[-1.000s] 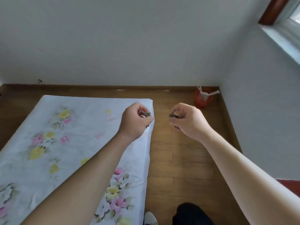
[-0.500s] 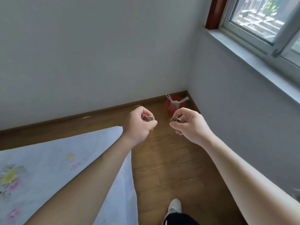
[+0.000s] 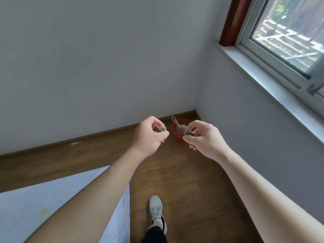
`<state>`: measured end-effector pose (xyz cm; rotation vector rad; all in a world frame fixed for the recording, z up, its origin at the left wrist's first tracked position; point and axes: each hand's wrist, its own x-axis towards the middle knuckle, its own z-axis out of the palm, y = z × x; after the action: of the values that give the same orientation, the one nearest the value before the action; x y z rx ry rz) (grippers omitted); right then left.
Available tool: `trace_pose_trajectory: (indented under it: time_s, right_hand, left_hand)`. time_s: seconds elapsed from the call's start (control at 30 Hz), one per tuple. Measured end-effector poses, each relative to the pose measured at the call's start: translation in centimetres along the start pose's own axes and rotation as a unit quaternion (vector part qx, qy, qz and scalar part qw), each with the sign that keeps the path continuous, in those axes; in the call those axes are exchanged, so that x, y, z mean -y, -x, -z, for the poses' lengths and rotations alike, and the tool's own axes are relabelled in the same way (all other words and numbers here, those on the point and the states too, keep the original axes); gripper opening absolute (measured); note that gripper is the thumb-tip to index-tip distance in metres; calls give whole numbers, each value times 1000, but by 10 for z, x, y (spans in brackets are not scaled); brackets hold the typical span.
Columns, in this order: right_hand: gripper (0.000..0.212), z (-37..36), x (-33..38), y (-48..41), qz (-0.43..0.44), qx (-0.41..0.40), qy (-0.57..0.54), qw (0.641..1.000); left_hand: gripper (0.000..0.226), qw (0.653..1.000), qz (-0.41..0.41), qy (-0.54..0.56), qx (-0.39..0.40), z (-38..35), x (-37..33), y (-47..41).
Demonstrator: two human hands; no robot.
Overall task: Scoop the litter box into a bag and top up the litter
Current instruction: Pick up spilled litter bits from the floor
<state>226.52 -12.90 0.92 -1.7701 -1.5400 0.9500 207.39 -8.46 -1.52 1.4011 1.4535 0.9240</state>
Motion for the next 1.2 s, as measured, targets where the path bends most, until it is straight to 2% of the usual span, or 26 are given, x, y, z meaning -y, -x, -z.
trace_pose_trajectory:
  time_s: [0.27, 0.53, 0.77, 0.93, 1.2]
  right_hand:
    - [12, 13, 1, -134, -68, -63, -14, 996]
    - [13, 40, -29, -234, -128, -93, -19, 987]
    - [13, 59, -86, -341, -148, -81, -23, 985]
    - [14, 62, -133, -419, -167, -36, -25, 985]
    - [14, 24, -215, -512, -218, -19, -23, 975]
  left_hand:
    - [22, 998, -18, -3, 64, -18, -6, -168]
    - [23, 991, -8, -13, 135, -66, -19, -292]
    - [23, 988, 35, -44, 146, -125, 0, -387]
    - [25, 984, 74, -54, 153, -170, 23, -454]
    - [26, 971, 108, -70, 199, -226, 104, -543]
